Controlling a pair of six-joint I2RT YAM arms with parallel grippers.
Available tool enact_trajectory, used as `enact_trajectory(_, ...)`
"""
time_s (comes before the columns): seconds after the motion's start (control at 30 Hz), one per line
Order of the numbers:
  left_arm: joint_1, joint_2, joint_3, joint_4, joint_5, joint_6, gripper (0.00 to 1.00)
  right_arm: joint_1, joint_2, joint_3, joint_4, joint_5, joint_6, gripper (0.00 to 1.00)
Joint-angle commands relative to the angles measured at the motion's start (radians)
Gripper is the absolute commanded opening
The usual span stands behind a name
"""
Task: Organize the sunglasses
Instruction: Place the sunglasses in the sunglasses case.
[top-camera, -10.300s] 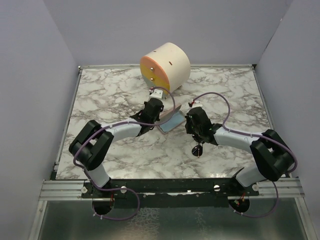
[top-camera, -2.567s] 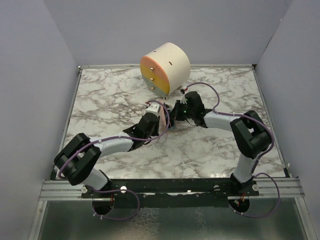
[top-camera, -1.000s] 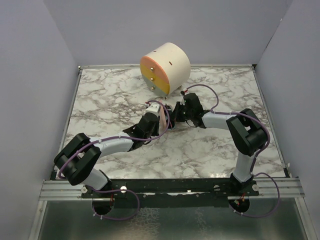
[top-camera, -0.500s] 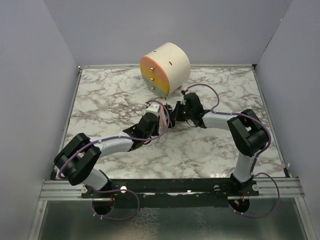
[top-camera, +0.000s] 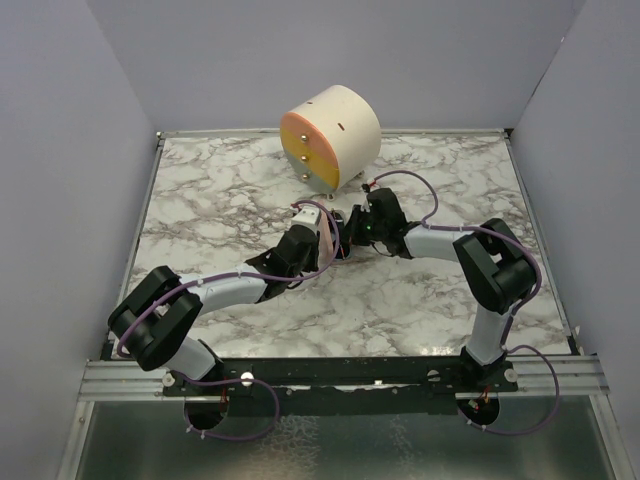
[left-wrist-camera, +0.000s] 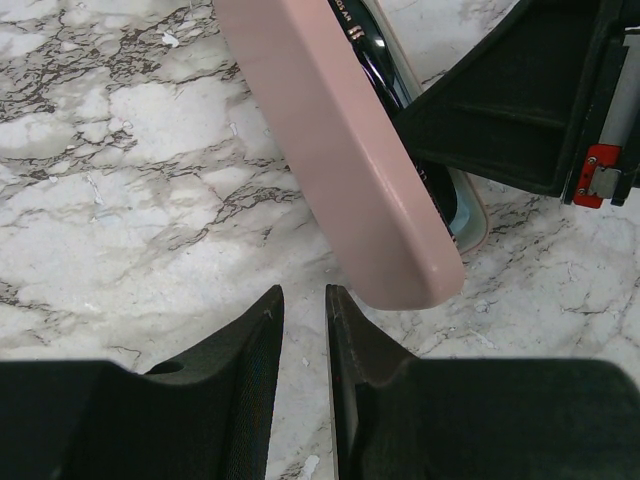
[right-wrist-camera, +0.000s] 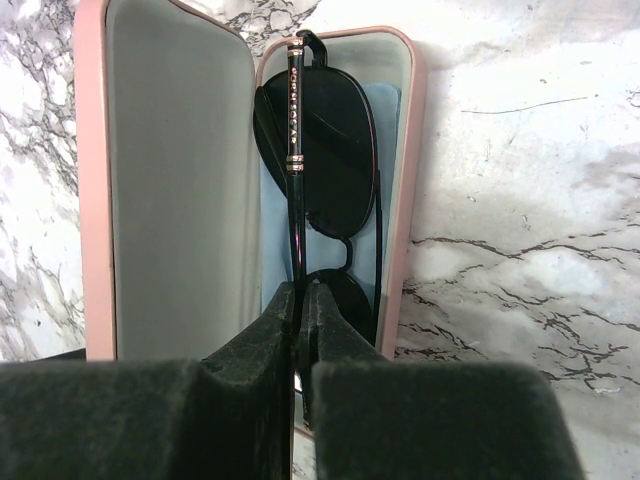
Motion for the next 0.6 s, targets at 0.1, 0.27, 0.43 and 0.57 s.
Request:
enact_trajectory(0.1, 0.003, 0.007, 0.008, 0.020, 0.022, -0.004, 0.26, 0.013, 0.028, -0.006, 0.020, -0.014, 0.008, 0.02)
enact_trajectory(0.27, 0.003, 0.003, 0.006, 0.019, 0.019, -0.003, 0.26, 0.013, 0.015, -0.017, 0.023, -0.003, 0.006, 0.20)
enact_trajectory(0.43, 0.003, 0.000, 0.005, 0.020, 0.020, -0.004, 0.26, 0.015, -0.009, -0.021, 0.016, 0.008, 0.000, 0.24)
enact_trajectory(0.57, 0.003, -0.001, 0.005, 0.020, 0.019, -0.004, 0.26, 0.016, -0.033, -0.028, 0.016, 0.017, -0.007, 0.27)
